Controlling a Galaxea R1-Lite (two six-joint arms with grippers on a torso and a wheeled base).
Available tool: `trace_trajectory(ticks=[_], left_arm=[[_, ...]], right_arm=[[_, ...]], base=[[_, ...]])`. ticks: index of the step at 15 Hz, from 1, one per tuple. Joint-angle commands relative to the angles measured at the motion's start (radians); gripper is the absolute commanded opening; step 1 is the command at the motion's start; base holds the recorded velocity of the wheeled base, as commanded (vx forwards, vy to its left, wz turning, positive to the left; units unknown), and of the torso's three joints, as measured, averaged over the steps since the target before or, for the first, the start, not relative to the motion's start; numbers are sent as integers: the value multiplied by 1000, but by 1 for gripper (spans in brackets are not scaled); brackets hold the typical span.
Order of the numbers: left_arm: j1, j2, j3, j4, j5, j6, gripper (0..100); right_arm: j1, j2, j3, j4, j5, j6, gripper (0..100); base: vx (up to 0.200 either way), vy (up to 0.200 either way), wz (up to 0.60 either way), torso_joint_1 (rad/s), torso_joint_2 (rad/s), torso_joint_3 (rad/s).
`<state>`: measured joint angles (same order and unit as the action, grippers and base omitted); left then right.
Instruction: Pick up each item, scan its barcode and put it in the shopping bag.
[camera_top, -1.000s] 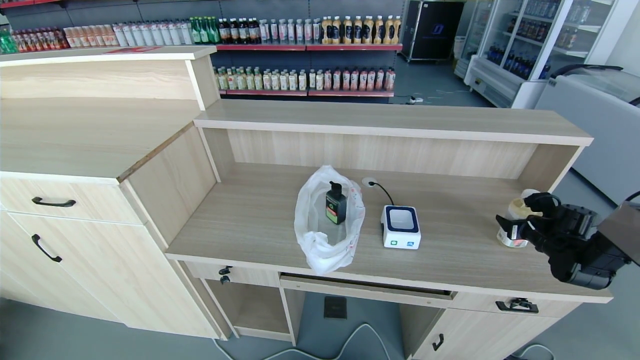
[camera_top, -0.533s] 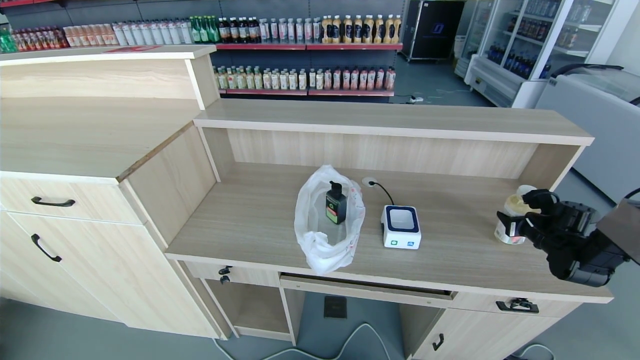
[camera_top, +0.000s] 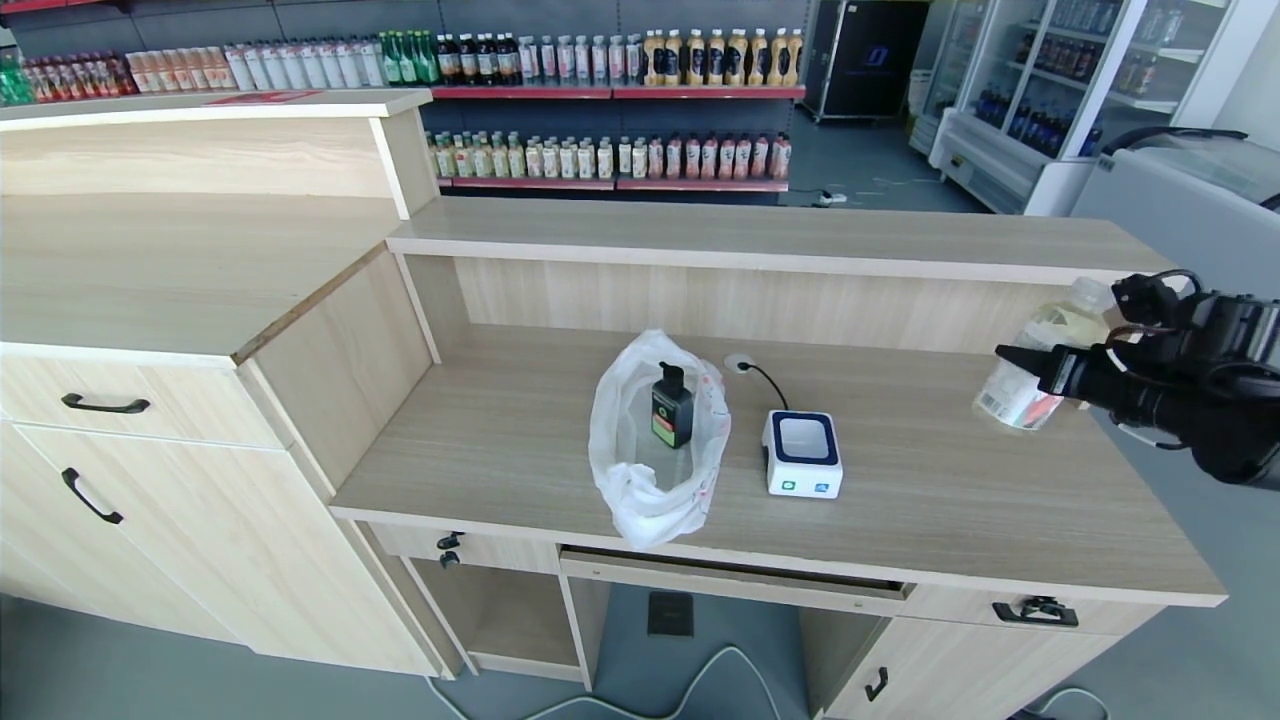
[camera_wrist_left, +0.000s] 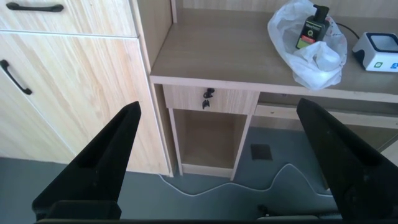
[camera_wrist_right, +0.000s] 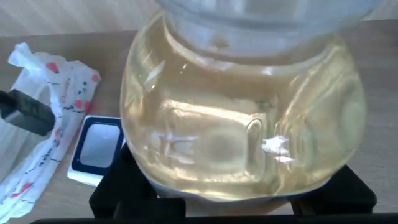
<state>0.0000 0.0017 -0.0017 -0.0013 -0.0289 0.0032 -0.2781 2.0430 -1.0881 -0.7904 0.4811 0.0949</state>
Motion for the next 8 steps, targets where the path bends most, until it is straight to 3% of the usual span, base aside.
trace_trajectory(ticks=[1, 4, 8], left_arm=[[0, 0, 0, 0, 0, 0, 100], [0, 0, 0, 0, 0, 0, 100], [0, 0, 0, 0, 0, 0, 100]], right_arm=[[109, -488, 120, 269, 185, 186, 0], [220, -630, 119, 439, 275, 281, 0], [387, -679, 143, 477, 294, 322, 0]], base=[[0, 0, 0, 0, 0, 0], [0, 0, 0, 0, 0, 0], [0, 0, 0, 0, 0, 0]])
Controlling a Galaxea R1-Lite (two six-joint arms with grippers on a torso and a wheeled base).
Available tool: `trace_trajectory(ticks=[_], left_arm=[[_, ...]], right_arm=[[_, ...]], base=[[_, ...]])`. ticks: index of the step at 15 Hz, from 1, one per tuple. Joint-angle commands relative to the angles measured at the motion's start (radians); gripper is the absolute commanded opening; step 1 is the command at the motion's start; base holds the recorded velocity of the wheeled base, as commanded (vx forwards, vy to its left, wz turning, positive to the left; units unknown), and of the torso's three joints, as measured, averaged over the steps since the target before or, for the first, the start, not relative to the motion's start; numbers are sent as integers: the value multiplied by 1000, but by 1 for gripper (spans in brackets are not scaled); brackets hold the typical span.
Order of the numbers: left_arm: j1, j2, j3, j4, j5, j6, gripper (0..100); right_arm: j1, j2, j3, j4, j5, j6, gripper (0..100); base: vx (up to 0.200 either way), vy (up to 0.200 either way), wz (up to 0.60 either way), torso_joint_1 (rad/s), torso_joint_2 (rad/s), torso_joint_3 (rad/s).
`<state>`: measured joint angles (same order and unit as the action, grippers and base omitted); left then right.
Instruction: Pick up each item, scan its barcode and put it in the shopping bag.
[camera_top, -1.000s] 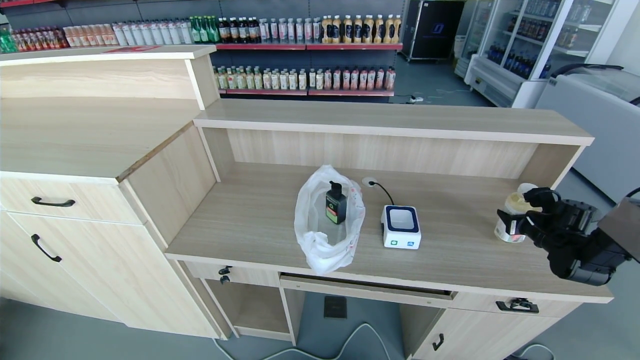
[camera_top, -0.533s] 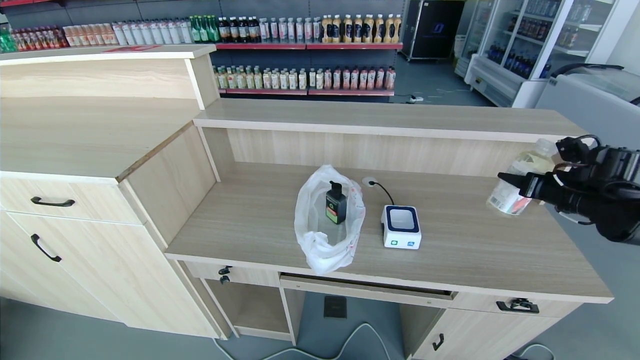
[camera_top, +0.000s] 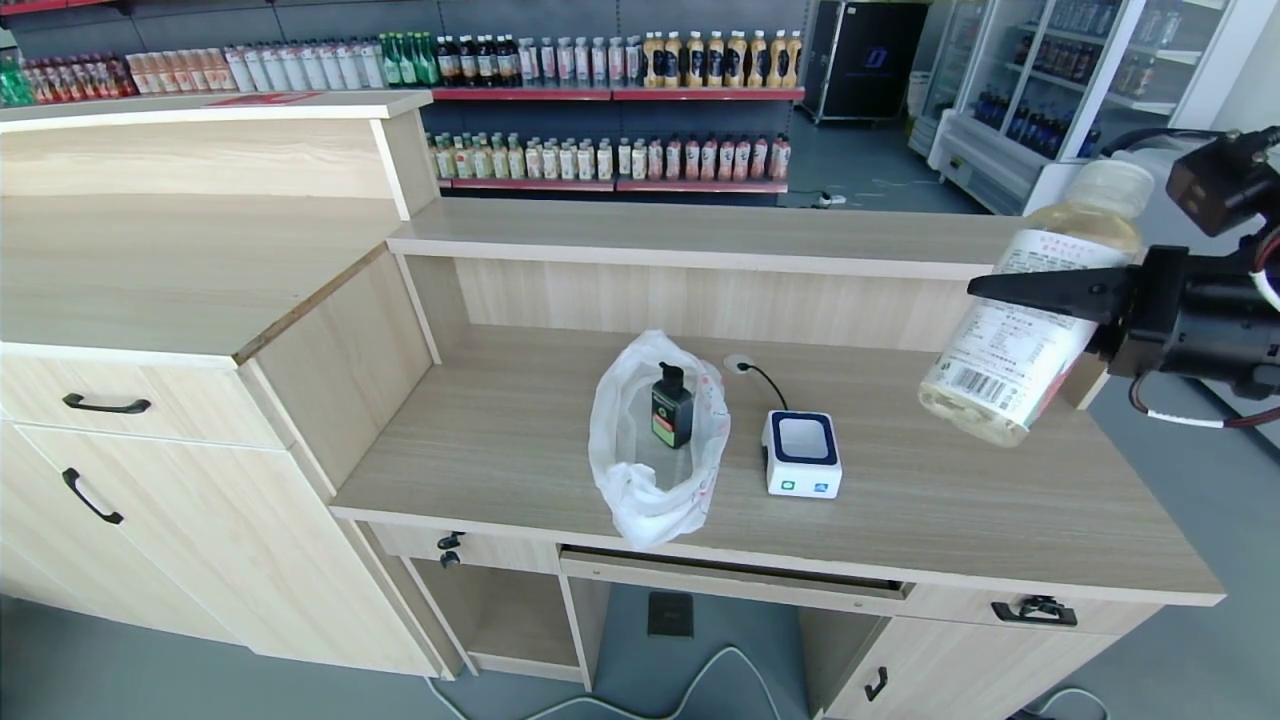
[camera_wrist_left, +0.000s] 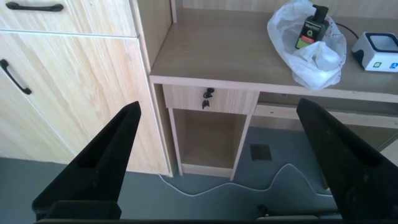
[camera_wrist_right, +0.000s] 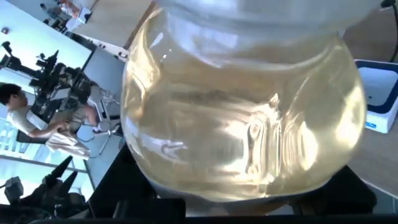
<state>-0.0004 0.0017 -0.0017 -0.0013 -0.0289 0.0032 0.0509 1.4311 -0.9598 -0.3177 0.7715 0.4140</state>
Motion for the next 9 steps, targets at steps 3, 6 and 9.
trace_trajectory(ticks=[3, 6, 9], left_arm=[[0, 0, 0, 0, 0, 0, 100], [0, 0, 0, 0, 0, 0, 100], [0, 0, 0, 0, 0, 0, 100]], right_arm=[[181, -116, 47, 6, 5, 3, 0], [273, -185, 59, 6, 3, 2, 0], [325, -193, 32, 8, 3, -1, 0]], base=[[0, 0, 0, 0, 0, 0], [0, 0, 0, 0, 0, 0], [0, 0, 0, 0, 0, 0]])
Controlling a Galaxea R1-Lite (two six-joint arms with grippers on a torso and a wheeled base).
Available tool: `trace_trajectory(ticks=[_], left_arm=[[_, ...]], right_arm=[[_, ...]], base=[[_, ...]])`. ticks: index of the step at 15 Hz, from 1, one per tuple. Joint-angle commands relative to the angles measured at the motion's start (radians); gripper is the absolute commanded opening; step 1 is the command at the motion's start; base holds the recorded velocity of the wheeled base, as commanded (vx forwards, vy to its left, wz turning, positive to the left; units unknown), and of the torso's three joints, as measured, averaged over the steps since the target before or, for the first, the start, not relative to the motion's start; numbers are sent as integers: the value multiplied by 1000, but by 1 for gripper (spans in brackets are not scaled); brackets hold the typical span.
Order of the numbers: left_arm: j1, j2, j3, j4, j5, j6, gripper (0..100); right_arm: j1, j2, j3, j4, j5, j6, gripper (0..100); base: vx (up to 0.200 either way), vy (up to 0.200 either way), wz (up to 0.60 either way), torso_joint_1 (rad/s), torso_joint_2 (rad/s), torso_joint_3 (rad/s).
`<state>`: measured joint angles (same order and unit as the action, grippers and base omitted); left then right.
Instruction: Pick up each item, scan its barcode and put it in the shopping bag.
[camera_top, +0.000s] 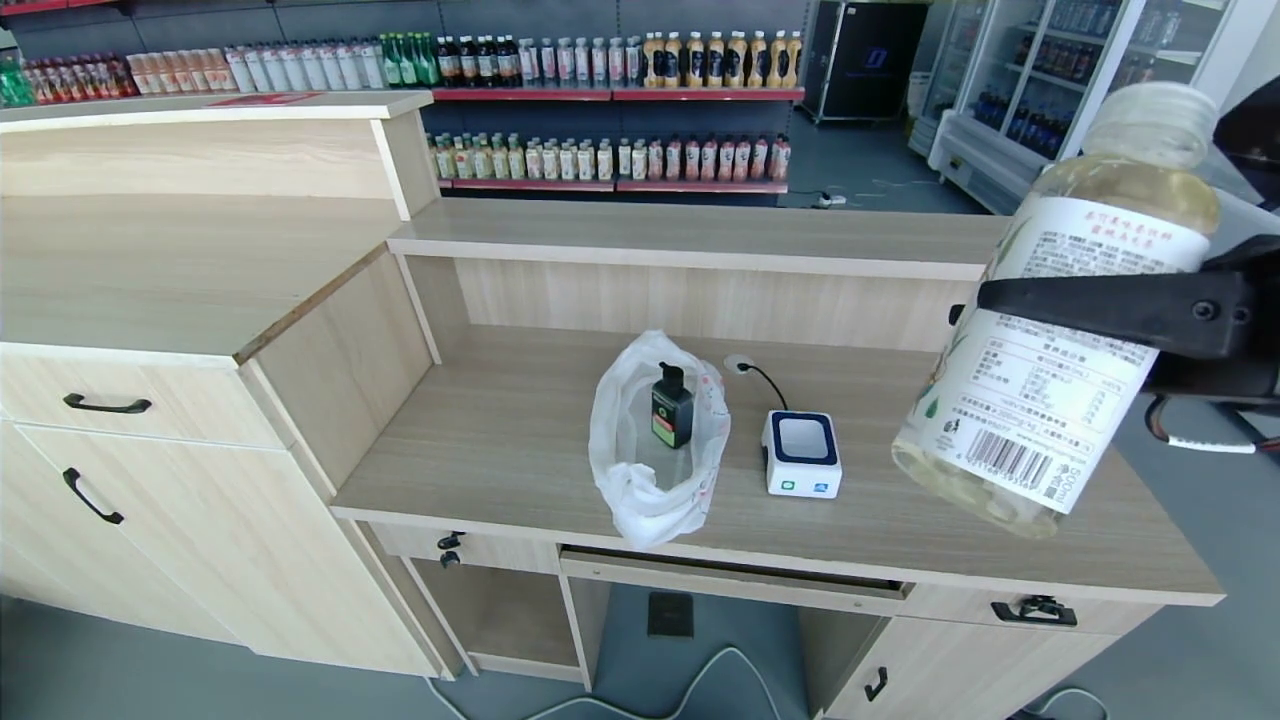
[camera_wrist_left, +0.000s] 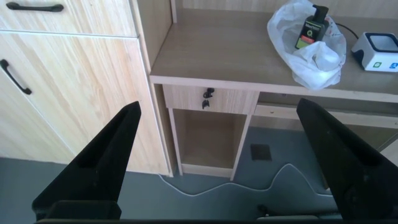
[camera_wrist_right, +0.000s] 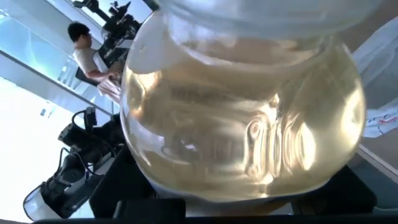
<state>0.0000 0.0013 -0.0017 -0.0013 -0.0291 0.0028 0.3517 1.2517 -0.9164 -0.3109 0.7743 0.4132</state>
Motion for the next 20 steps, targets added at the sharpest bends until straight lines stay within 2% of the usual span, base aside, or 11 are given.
trace_trajectory(ticks=[1, 8, 20], left_arm=[[0, 0, 0, 0, 0, 0, 100], [0, 0, 0, 0, 0, 0, 100], [0, 0, 0, 0, 0, 0, 100]], right_arm=[[46, -20, -7, 1, 0, -1, 0], [119, -124, 77, 21, -1, -4, 0], [142, -198, 139, 52, -3, -4, 0]], base=[[0, 0, 0, 0, 0, 0], [0, 0, 0, 0, 0, 0], [0, 0, 0, 0, 0, 0]])
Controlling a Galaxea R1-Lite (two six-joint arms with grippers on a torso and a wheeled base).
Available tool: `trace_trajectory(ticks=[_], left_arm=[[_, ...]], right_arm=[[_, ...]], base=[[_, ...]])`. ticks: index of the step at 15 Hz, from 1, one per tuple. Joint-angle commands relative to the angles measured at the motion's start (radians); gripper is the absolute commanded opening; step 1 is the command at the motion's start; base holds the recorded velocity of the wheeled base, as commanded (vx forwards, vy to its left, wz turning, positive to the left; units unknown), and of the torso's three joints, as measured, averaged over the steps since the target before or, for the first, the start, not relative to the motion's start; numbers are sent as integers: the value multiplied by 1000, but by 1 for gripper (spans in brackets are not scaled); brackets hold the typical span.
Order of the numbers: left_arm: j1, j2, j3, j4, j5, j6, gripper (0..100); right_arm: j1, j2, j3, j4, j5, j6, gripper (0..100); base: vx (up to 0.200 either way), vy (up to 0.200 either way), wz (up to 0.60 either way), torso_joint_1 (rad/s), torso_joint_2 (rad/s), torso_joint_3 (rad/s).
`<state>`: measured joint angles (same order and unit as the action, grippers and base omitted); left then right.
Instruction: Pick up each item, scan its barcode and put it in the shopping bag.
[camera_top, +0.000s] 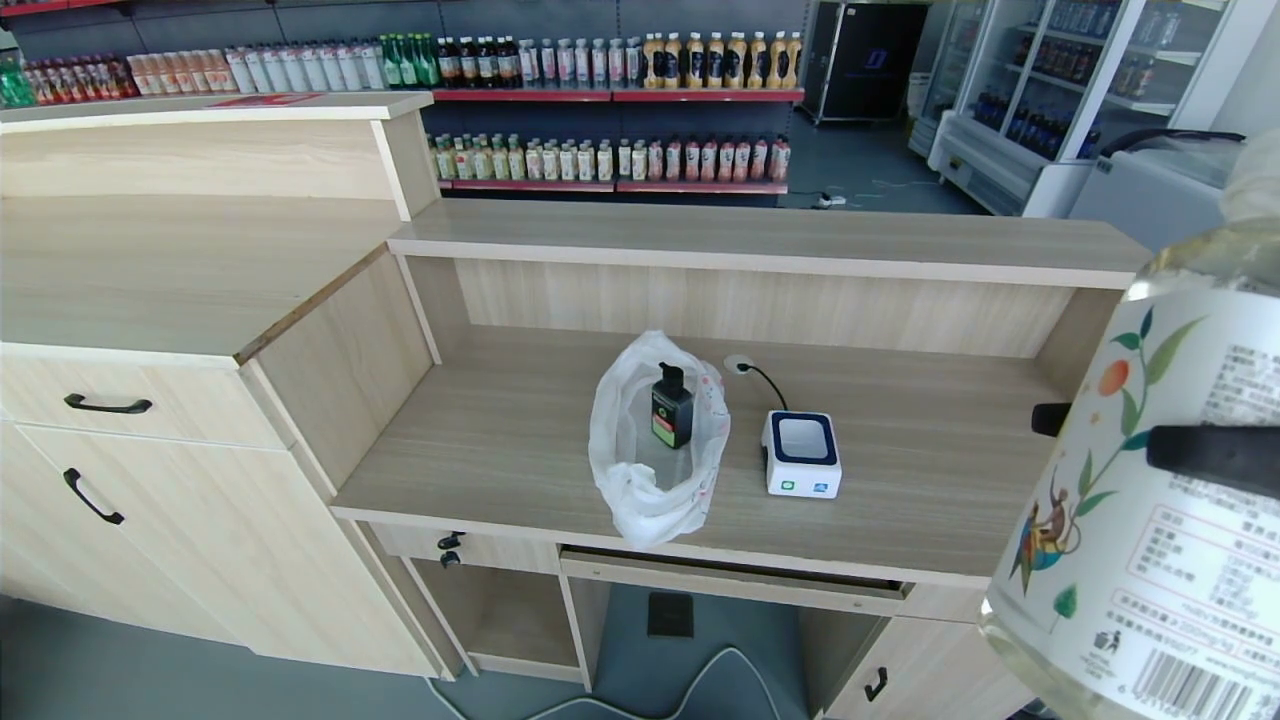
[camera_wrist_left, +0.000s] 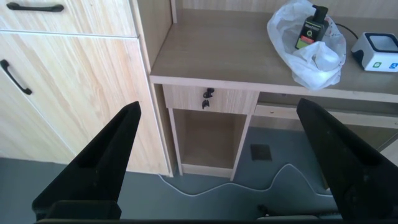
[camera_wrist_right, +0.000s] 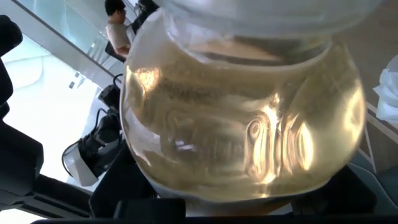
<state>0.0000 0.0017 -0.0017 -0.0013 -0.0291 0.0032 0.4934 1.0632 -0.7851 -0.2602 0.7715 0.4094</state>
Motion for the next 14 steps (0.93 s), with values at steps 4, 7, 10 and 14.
trace_trajectory(ticks=[4, 7, 10, 14], left_arm=[[0, 0, 0, 0, 0, 0, 100], [0, 0, 0, 0, 0, 0, 100], [0, 0, 0, 0, 0, 0, 100], [0, 0, 0, 0, 0, 0, 100]], right_arm=[[-1, -19, 21, 1, 0, -1, 0], [-1, -12, 18, 1, 0, -15, 0], [-1, -11, 18, 9, 0, -17, 0], [-1, -8, 14, 9, -1, -21, 0]], base=[[0, 0, 0, 0, 0, 0], [0, 0, 0, 0, 0, 0], [0, 0, 0, 0, 0, 0], [0, 0, 0, 0, 0, 0]])
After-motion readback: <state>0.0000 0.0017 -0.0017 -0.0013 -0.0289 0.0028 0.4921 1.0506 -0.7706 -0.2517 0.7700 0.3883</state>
